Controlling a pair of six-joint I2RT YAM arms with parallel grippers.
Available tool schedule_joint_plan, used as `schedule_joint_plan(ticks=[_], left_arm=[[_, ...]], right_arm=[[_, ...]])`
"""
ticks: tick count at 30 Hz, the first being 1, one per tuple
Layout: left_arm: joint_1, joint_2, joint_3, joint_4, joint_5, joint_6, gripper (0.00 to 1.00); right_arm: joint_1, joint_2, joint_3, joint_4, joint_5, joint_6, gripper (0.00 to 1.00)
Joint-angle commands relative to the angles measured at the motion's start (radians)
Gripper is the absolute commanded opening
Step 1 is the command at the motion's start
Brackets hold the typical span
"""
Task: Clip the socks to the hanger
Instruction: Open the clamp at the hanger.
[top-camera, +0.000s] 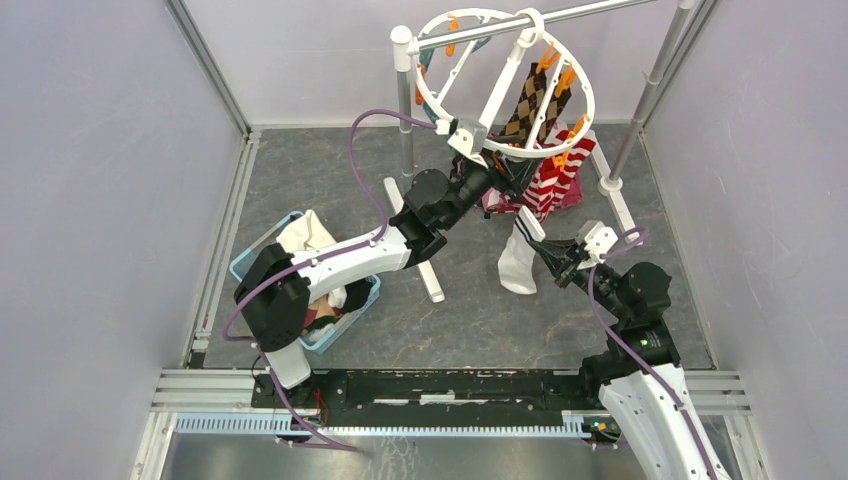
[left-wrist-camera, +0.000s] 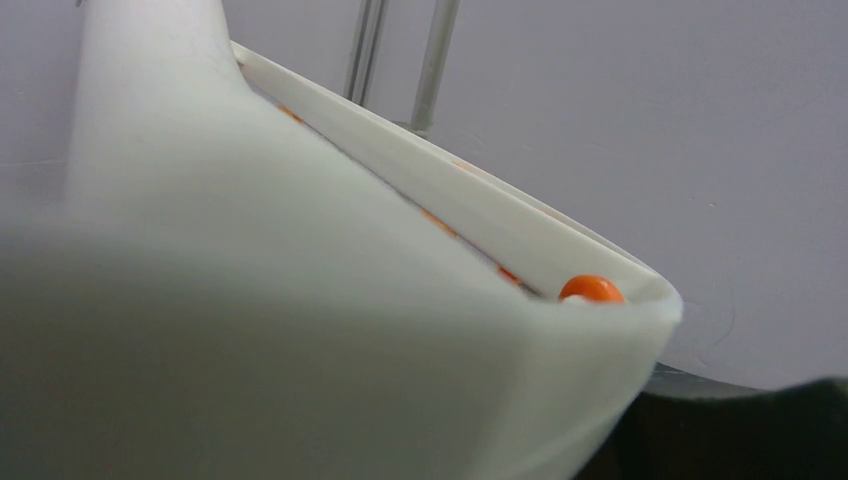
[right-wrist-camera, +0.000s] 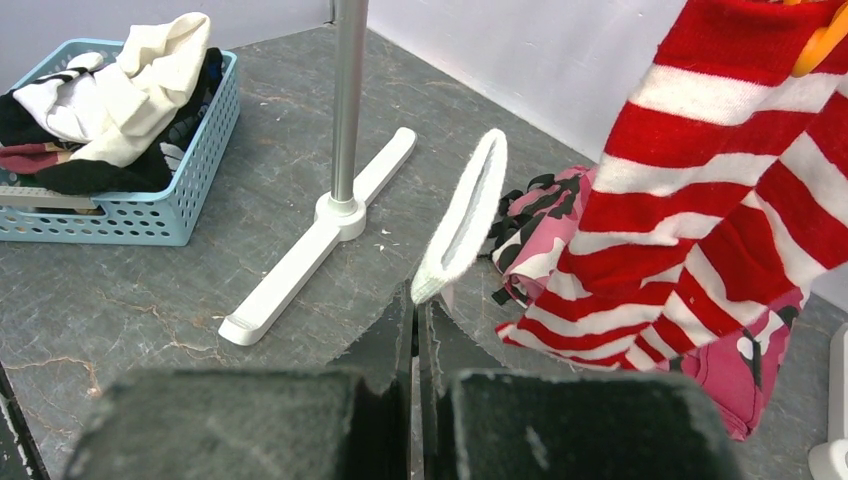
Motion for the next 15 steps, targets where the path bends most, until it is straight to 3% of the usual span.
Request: schedule_joint_plan(ticks=[1,15], left_arm=[[-0.008,-0.005,0.034,0.028,-0.047,0.037,0.68],[-0.022,-0.005,0.016,0.077,-0.058,0.130,0.74]], right_arm=[[0.008,-0.009,0.031,0.021,0.016,-0.011,0.00],[0.012,-0.007,0.030,0.024,0.020,-0.012,0.00]])
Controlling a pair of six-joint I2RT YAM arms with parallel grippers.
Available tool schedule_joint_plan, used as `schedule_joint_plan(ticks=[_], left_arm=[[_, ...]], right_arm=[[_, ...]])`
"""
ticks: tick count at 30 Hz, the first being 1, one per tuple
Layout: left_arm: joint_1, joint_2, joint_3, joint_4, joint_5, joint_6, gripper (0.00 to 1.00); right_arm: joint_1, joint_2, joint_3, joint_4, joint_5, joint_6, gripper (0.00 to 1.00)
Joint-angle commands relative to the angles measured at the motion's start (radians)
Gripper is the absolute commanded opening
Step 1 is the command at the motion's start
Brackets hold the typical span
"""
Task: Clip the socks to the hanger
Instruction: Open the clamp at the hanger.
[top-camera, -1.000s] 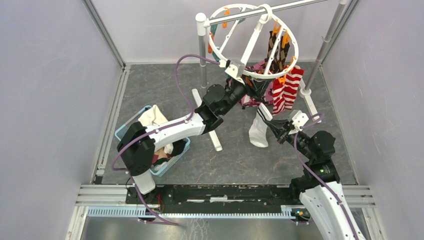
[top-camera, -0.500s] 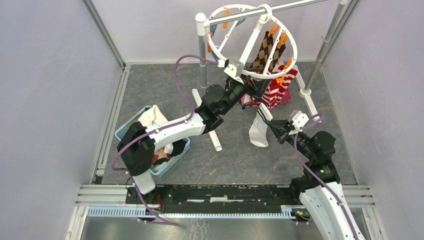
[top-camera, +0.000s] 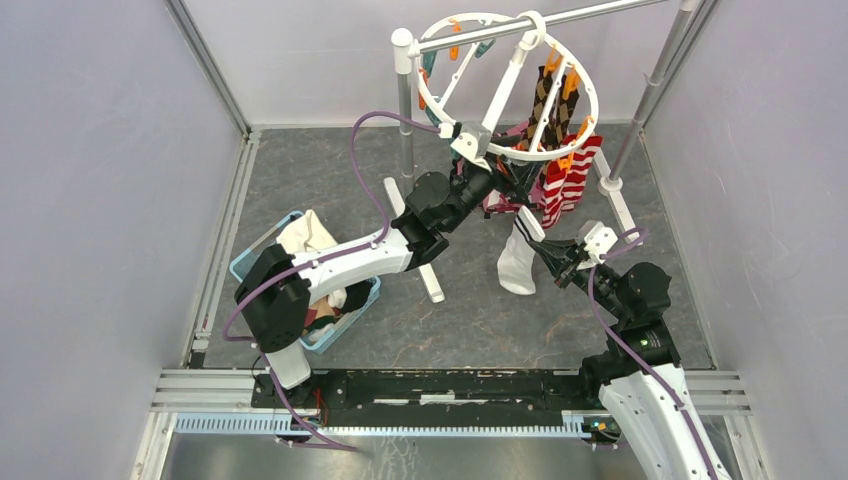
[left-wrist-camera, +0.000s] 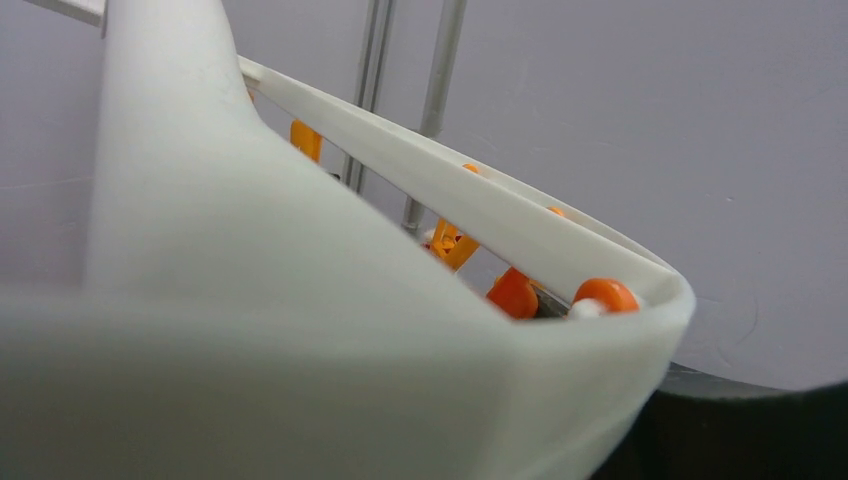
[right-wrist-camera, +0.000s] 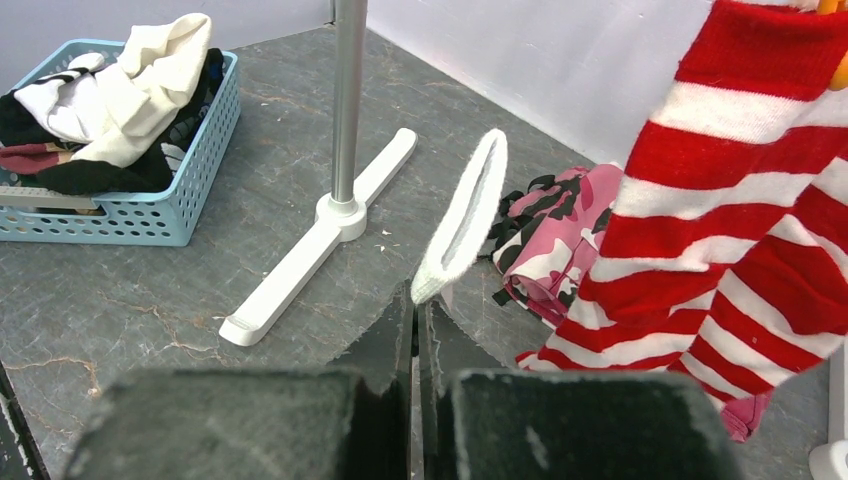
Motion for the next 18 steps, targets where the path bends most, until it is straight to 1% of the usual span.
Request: schedule_joint_plan(ticks=[1,9,14,16,18], left_arm=[[-0.006,-0.005,0.012,0.079,-0.028,0.077,0.73],[-0.007,-0.015,-0.023,0.142,0.012,0.084,0.73],[-0.007,-0.019,-0.034,0.141,0.012,0.079,0.74],[-0.007,-0.017,-0.035,0.140,0.005,0.078,0.72],[-0.007,-0.016,-0.036,0.142,-0.001,0.077,0.68]], right_arm=[[0.007,-0.005,0.031,0.023,0.016,-0.010,0.00],[0.008,-0.005,0.031,0.023,0.018,-0.012,0.00],[0.008,-0.007,0.028,0.022,0.017,-0.012,0.00],[0.008,-0.007,0.029,0.022,0.019,-0.012,0.00],[0.010,-0.007,0.028,0.022,0.019,-0.013,0.00]])
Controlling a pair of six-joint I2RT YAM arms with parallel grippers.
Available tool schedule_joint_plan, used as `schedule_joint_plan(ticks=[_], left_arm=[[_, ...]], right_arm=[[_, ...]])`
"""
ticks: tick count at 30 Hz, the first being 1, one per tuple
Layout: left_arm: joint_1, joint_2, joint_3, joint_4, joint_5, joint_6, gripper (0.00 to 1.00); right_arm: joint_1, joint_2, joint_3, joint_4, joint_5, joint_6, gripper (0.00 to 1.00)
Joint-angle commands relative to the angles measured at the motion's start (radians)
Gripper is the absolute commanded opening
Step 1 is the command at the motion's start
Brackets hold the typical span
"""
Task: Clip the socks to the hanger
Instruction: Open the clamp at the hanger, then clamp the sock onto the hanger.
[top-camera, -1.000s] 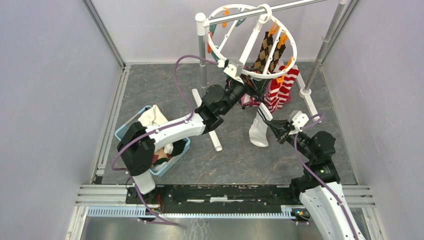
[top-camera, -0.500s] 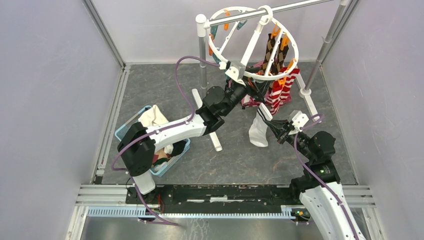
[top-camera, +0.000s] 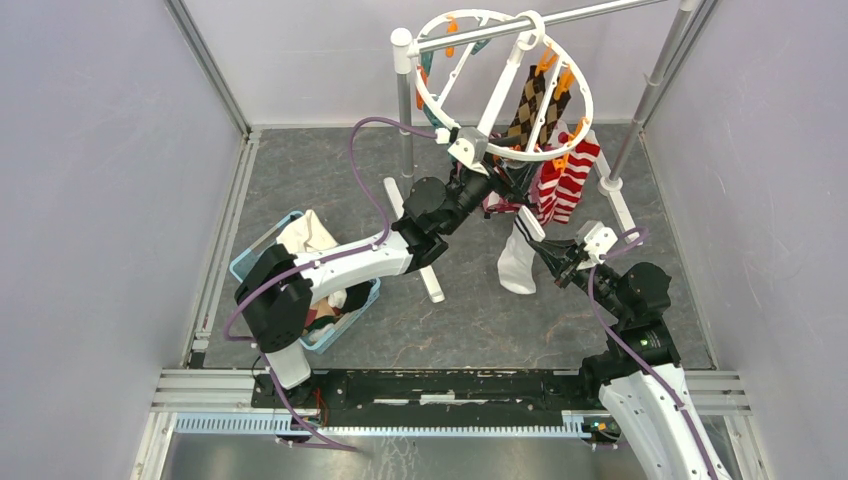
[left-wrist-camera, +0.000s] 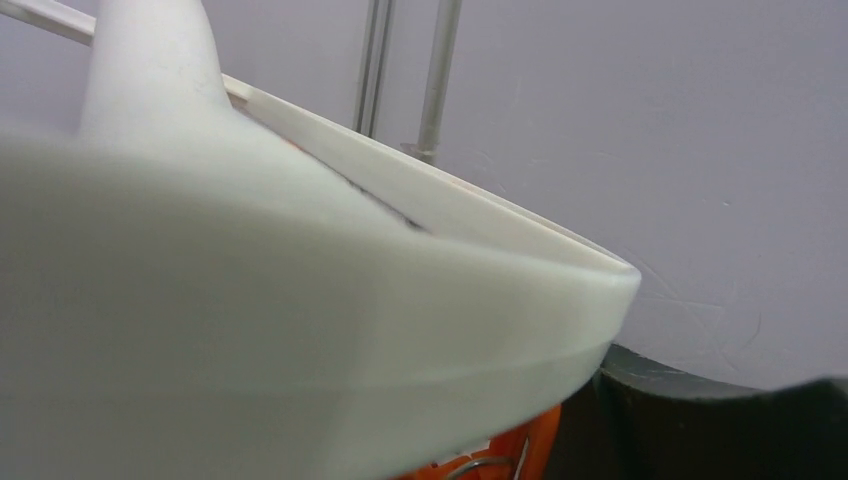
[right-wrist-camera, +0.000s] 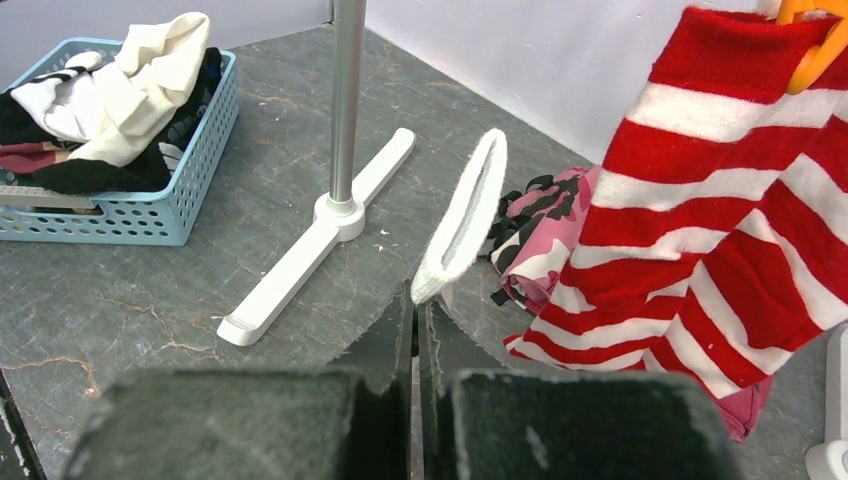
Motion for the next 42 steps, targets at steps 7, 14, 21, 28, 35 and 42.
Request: schedule_joint_plan(ticks=[7,14,21,28,35,42], left_arm=[[-0.004,-0.017,0.001,0.065,-0.004,0.041,0.57],[-0.005,-0.022,0.000,0.058,0.003,0.024,0.35],[-0.005,-0.034,0.003,0.039,0.020,-0.015,0.14],[-0.005,-0.048,0.006,0.012,0.014,-0.047,0.08],[-0.005,-0.058,0.008,-0.017,-0.009,-0.068,0.03],[-0.005,-0.067,0.018,-0.052,-0.026,-0.082,0.02]], right_arm=[[0.008,-0.010,0.027,0.020,0.018,-0.010,0.00],[0.008,-0.010,0.026,0.019,0.019,-0.010,0.00],[0.009,-0.011,0.027,0.018,0.020,-0.010,0.00],[0.010,0.016,0.054,0.043,0.039,0.014,0.00],[0.009,0.085,0.105,0.115,0.061,0.075,0.00],[0.009,0.172,0.151,0.143,0.107,0.105,0.00]])
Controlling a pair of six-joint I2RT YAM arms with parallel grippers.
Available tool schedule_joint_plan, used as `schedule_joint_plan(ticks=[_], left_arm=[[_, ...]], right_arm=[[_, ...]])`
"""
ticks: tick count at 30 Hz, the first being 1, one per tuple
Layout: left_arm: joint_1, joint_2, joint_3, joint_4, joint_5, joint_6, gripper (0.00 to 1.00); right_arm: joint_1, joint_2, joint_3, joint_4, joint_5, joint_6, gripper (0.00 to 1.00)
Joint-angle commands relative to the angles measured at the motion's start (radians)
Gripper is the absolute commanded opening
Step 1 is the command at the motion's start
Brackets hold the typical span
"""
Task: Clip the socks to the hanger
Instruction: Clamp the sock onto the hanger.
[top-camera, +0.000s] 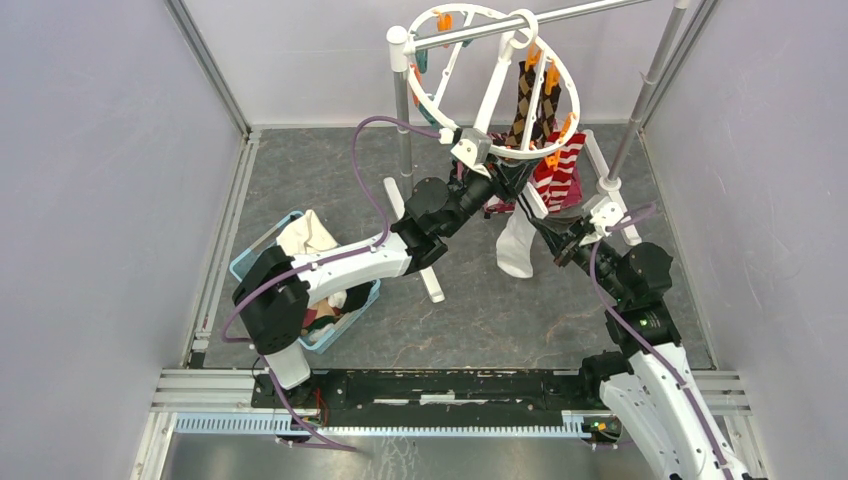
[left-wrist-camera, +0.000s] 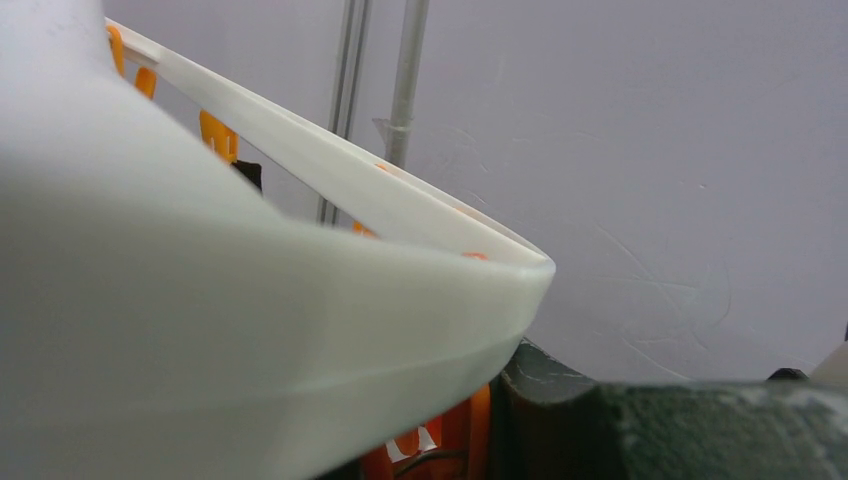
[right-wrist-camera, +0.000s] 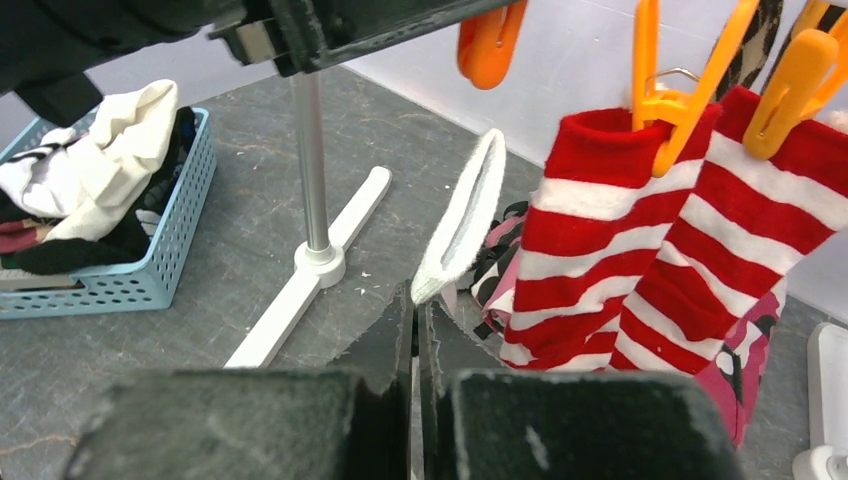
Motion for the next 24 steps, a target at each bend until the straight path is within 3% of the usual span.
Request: schedule_joint_plan(ticks=[1,24], left_arm=[[0.002,-0.055,0.021,-0.006,-0.044,-0.043,0.02],[0.002,-0.045,0.037,-0.025,-0.047,-0.067,0.02]], right_arm=[[0.004,0.041,0.054,0.074,0.041,0.043,0.00],[0.004,0.131,0.093,0.156,0.037,0.097,0.00]])
